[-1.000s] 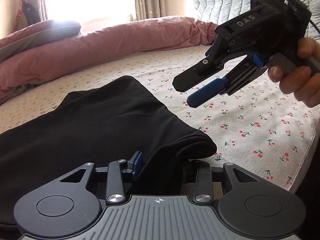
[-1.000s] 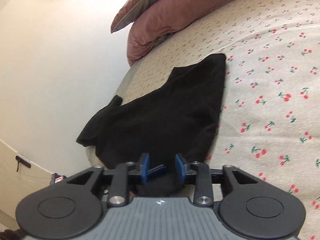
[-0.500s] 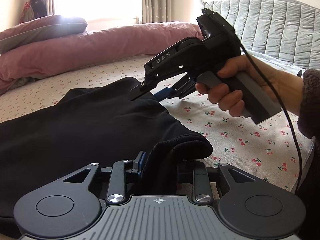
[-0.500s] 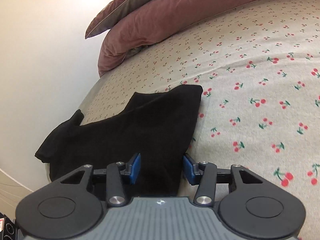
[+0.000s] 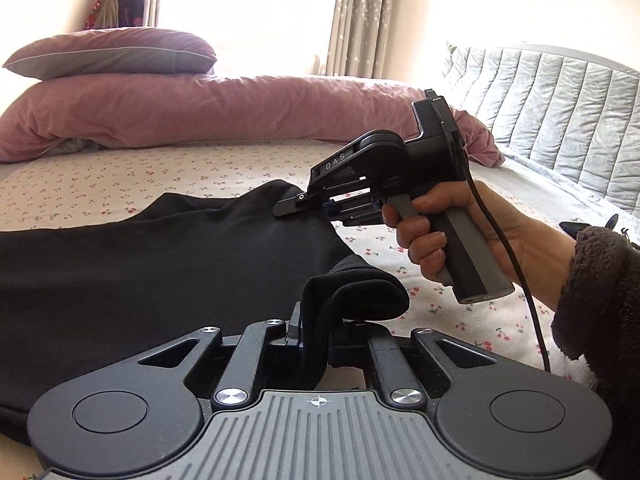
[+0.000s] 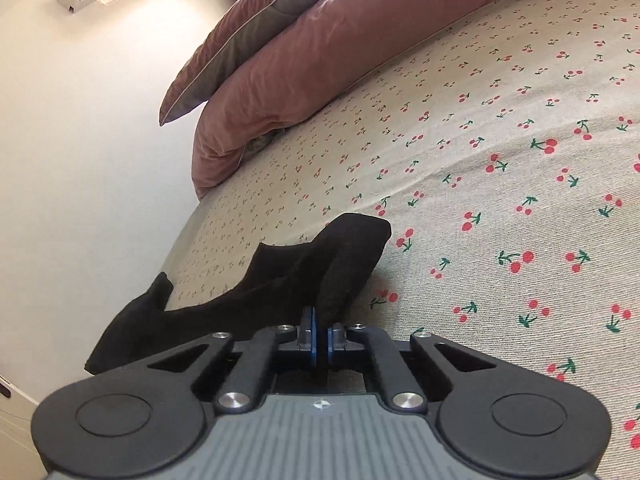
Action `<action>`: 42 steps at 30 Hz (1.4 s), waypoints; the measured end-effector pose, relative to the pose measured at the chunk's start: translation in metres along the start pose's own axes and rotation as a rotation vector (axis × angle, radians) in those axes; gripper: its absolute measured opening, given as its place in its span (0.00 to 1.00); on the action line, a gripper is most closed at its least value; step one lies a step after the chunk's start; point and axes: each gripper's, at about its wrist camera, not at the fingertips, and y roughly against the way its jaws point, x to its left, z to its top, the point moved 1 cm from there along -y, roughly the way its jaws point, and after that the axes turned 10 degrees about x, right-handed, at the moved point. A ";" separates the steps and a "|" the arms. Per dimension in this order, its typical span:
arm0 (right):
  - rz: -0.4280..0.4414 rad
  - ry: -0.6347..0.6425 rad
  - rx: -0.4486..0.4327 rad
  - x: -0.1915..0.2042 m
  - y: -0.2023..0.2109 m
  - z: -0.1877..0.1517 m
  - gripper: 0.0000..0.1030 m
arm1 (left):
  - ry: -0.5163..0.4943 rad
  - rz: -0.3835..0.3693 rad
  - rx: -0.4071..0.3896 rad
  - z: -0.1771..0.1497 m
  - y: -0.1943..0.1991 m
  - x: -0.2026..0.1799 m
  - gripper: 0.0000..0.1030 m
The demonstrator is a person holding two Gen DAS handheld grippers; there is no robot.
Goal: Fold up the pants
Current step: 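Fold the held trouser end over toward the left tool with the right tool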
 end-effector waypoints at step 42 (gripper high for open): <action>-0.093 -0.299 -0.106 -0.134 0.165 -0.032 0.49 | -0.052 -0.361 0.130 0.005 -0.055 -0.128 0.06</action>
